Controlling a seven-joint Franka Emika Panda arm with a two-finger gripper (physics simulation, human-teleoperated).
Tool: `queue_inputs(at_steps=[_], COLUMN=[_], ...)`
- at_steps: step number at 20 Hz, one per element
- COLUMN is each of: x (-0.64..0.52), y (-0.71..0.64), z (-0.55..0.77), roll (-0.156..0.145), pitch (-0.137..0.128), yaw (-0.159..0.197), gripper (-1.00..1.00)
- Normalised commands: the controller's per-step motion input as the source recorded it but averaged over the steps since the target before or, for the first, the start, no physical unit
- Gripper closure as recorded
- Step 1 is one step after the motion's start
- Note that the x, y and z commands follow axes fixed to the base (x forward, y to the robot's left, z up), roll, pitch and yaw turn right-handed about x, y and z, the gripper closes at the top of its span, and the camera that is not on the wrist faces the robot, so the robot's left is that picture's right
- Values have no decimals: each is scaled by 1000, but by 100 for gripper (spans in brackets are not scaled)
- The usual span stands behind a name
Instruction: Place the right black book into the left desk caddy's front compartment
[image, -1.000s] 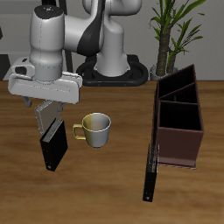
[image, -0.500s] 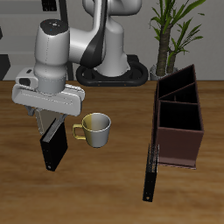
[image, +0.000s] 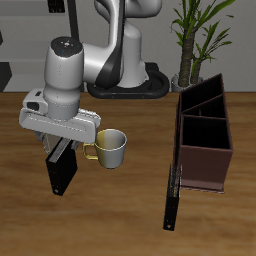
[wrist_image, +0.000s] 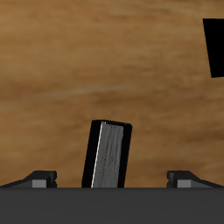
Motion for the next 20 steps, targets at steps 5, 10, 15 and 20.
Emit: queue_inputs(at_steps=[5,10,15,20], x=[1,5,-23,-29], y=[-67,1,-71,-61], z=[-199,-185,-195,-144], roll=[-17,-6,-20,7], pitch=[30,34,27,17], yaw=[-23,4,-13,-23], gripper=[-100,-100,100,100])
